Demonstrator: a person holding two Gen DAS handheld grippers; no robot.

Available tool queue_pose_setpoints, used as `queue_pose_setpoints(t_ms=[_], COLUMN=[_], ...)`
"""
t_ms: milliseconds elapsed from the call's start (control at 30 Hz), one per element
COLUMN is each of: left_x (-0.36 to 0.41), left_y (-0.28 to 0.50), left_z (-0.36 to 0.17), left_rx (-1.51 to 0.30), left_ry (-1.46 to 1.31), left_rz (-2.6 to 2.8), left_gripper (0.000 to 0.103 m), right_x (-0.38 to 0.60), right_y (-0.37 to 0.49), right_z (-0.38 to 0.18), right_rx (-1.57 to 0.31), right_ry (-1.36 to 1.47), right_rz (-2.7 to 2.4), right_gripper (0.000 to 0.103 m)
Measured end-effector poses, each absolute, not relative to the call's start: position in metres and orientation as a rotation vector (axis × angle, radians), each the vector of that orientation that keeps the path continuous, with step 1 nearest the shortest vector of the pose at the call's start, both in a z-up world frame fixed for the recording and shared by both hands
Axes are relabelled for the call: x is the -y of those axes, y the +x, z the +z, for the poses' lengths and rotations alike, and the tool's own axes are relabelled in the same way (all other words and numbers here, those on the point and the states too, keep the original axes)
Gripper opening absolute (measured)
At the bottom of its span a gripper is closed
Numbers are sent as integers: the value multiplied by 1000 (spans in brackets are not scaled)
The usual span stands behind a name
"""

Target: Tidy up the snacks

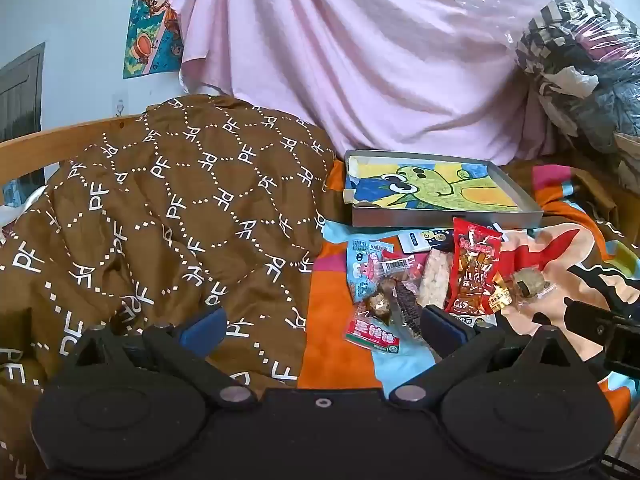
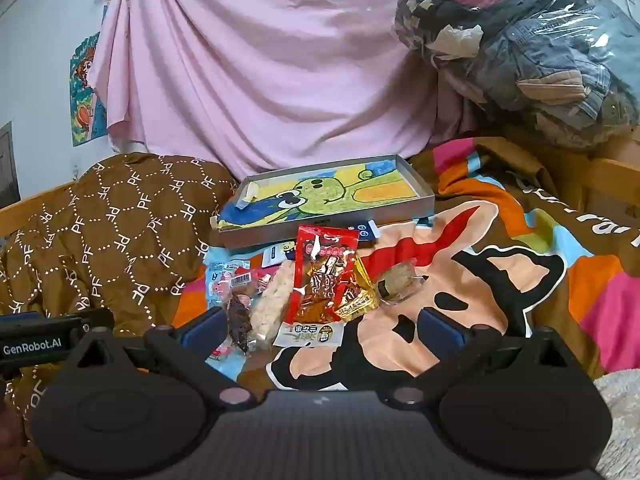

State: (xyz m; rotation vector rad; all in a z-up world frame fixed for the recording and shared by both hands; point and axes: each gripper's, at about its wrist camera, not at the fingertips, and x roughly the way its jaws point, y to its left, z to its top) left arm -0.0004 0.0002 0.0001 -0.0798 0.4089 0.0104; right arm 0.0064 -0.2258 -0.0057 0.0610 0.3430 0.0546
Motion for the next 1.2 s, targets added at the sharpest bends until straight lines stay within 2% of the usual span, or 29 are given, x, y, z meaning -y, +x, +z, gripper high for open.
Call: queue_pose_setpoints(t_ms=[1200], left_x=[-2], left_y=[2], left_z=[0], left_rx=[-422], left_ry=[-87], left_rz=[2], left_gripper=[102], right_x=[225], right_y=[10], right_z=[-7], right_rx=[-360], right_ry=[57], right_rz=[46], right_gripper=[103])
